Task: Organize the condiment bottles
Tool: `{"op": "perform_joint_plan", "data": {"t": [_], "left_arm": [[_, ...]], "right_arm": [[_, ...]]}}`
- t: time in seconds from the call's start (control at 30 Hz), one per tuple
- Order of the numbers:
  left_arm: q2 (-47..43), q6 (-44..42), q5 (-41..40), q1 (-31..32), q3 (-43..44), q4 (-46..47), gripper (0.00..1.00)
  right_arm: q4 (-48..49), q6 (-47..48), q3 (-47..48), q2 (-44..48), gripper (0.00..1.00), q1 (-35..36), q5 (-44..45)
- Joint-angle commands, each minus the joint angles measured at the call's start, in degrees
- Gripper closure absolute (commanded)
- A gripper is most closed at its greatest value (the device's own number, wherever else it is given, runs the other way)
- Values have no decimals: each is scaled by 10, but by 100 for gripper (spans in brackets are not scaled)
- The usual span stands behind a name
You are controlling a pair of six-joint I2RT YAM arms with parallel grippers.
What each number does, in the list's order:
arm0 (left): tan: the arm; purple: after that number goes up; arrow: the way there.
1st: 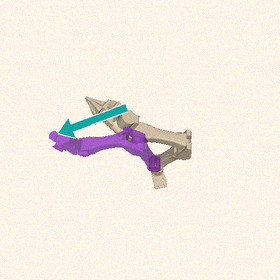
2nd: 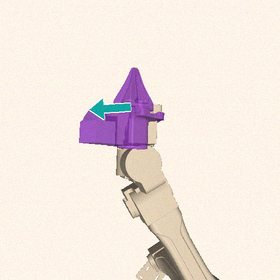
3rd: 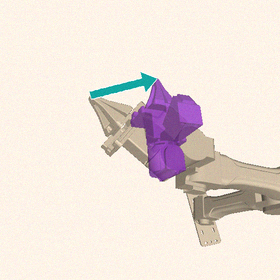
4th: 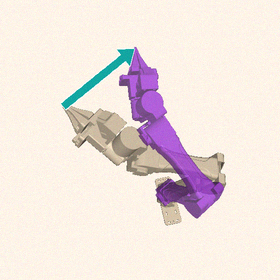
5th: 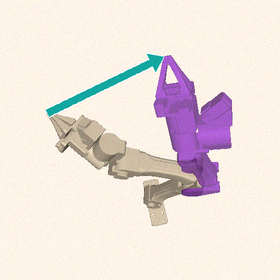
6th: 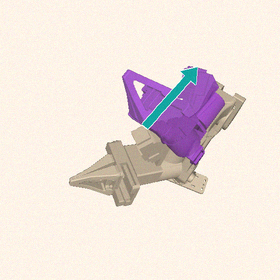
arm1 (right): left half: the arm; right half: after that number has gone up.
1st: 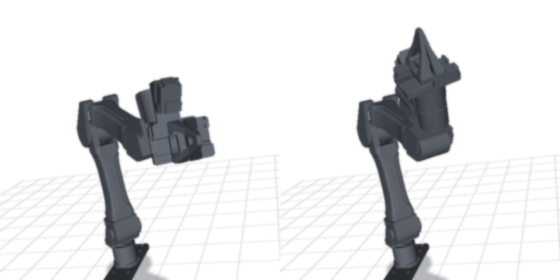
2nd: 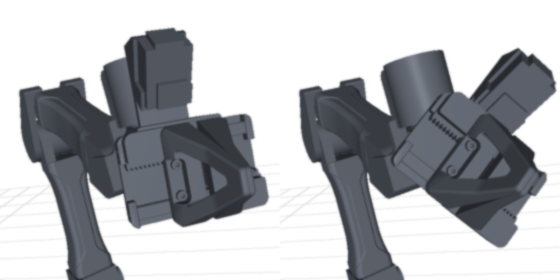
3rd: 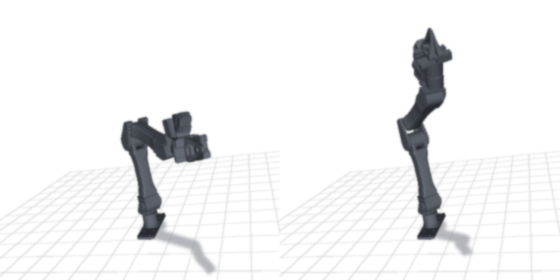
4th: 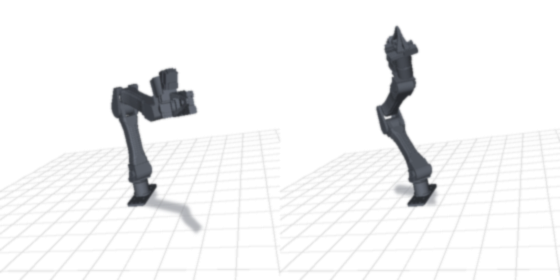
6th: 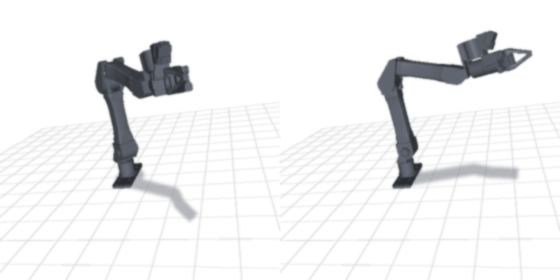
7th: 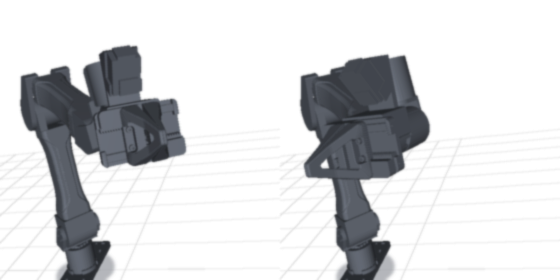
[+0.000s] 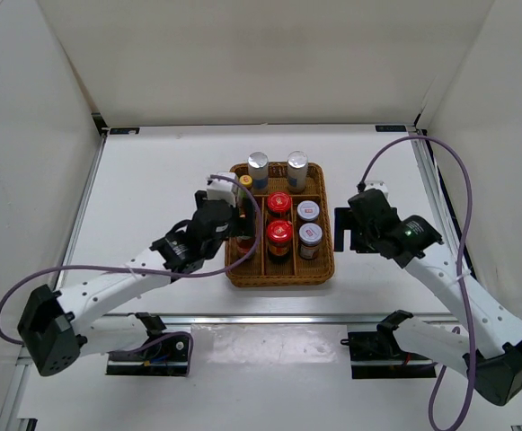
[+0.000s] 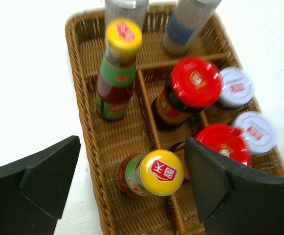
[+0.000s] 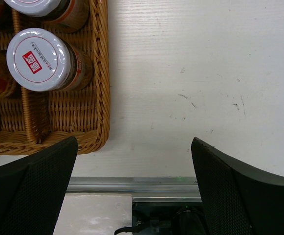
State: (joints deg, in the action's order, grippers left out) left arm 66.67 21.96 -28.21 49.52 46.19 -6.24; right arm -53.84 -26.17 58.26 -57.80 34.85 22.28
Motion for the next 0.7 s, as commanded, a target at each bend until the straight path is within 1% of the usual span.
{"op": "perform_joint_plan", "data": {"t": [0.0,0.1,0.13,0.27,0.37,0.5,0.53,0.57,0.67], "left_arm": [[-71,-30,-39,4,59,-48,0],[-116,-70,-64,4,71,-64,0],[-149,-101,-71,4,71,-69,0],[-230,-169,-138,4,55,-82,0],[-285,-213,-187,-16,9,-82,0],[-345,-253,-187,-24,-54,-82,0],[-356,-253,-182,-24,-81,-74,0],[-375,-262,-182,-24,-94,-56,0],[-401,-267,-188,-24,-131,-40,0]], "right_arm": [[8,10,-1,21,0,-1,0],[8,10,-1,31,0,-1,12],[8,10,-1,31,0,-1,12],[8,5,-1,31,0,-1,22],[2,0,-1,31,0,-1,28],[2,0,-1,37,0,-1,28],[2,0,-1,43,0,-1,16],[8,7,-8,48,0,-1,16],[19,7,-15,62,0,-1,10]]}}
